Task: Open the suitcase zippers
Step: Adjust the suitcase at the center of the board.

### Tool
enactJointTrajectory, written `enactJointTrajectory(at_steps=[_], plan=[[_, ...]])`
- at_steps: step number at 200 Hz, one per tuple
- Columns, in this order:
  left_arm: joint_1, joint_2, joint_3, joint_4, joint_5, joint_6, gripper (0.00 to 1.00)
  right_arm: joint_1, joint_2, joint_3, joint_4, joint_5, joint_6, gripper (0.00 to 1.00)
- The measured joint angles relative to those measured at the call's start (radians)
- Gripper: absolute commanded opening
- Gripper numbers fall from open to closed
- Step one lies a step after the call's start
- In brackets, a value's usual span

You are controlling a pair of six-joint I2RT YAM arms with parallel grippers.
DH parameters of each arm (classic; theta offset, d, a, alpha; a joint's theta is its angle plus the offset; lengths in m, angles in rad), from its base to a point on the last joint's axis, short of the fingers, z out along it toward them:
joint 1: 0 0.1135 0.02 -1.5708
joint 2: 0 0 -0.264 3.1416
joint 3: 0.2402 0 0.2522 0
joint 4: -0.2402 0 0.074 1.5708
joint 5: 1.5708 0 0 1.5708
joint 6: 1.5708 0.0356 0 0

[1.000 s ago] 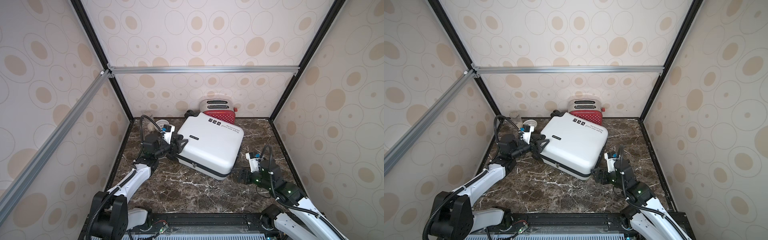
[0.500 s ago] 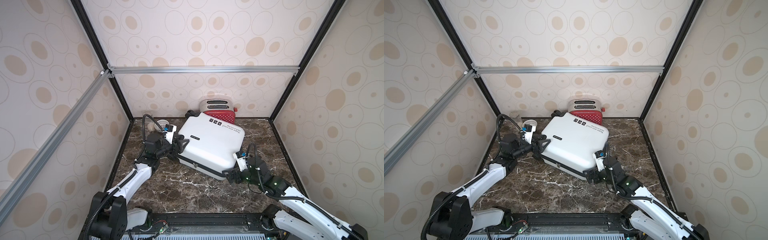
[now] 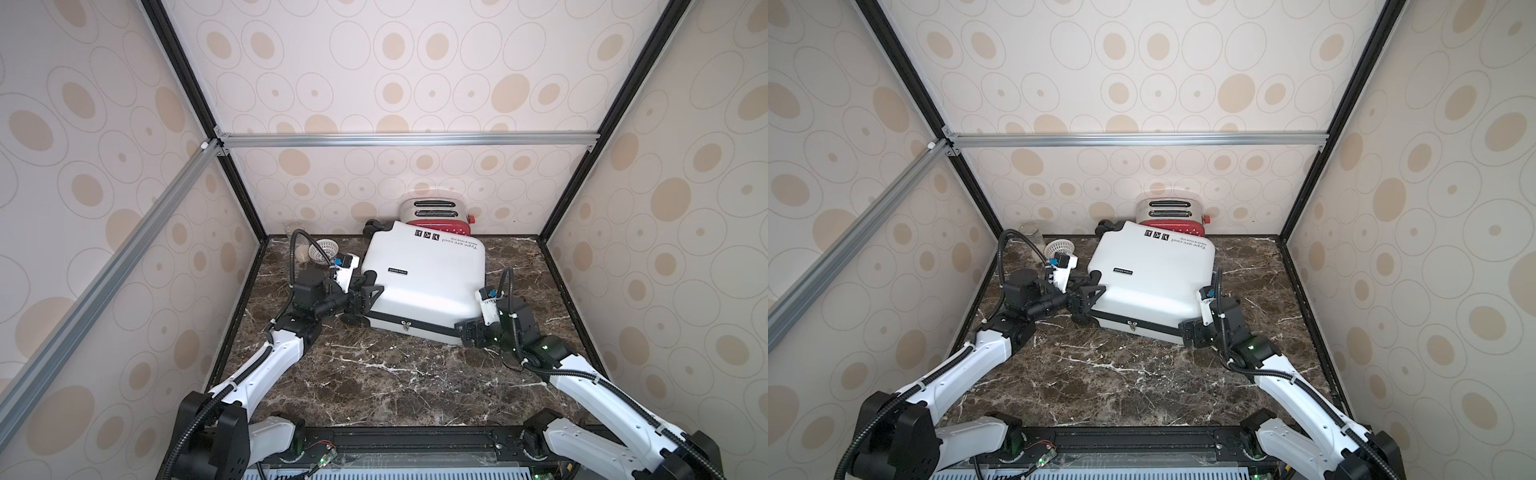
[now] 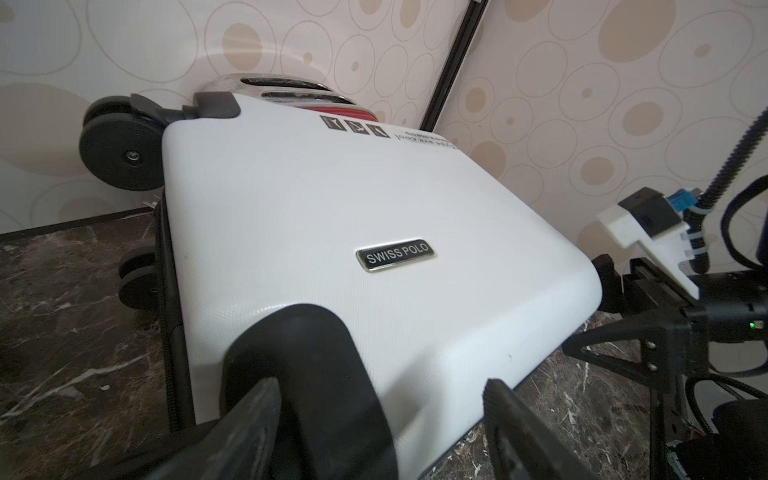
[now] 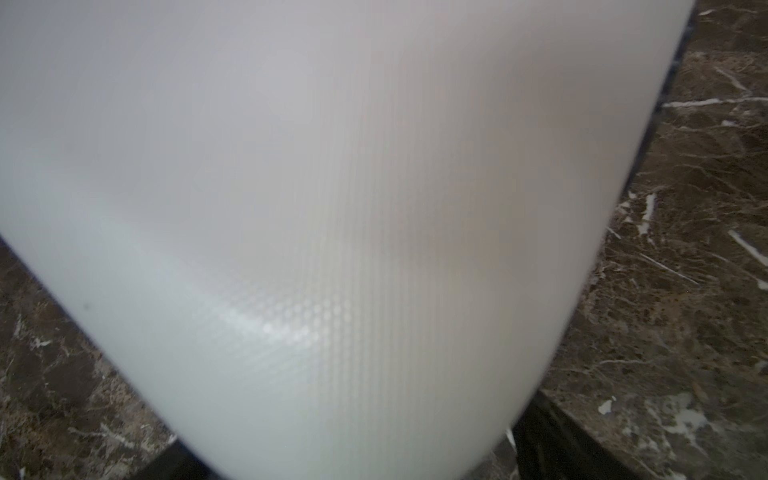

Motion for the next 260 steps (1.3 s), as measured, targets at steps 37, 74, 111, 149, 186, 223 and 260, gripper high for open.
enactJointTrajectory(at_steps=[37, 74, 111, 149, 186, 223, 260], plan=[[-0.001, -0.012, 0.008, -0.018, -0.004, -0.005, 0.80, -0.063, 0.074, 0.023, 0.030, -0.037, -0.005, 0.90], [-0.004, -0.011, 0.042, -0.037, -0.026, -0.003, 0.79, -0.139, 0.108, 0.023, 0.039, -0.122, -0.023, 0.88], [-0.004, -0.011, 0.048, -0.036, -0.040, 0.000, 0.79, -0.185, 0.095, 0.028, 0.014, -0.180, -0.069, 0.83], [-0.013, 0.008, 0.083, -0.043, -0.043, 0.018, 0.77, -0.199, -0.108, -0.023, 0.110, -0.208, -0.132, 0.72], [-0.056, 0.076, 0.121, -0.025, -0.040, 0.032, 0.77, -0.187, -0.322, -0.054, 0.131, -0.242, -0.217, 0.59], [-0.072, 0.117, 0.127, 0.010, -0.039, 0.039, 0.77, -0.030, -0.441, -0.102, 0.060, -0.227, -0.225, 0.54], [-0.076, 0.134, 0.128, 0.039, -0.030, 0.040, 0.77, 0.197, -0.414, -0.209, 0.100, -0.128, -0.220, 0.54]])
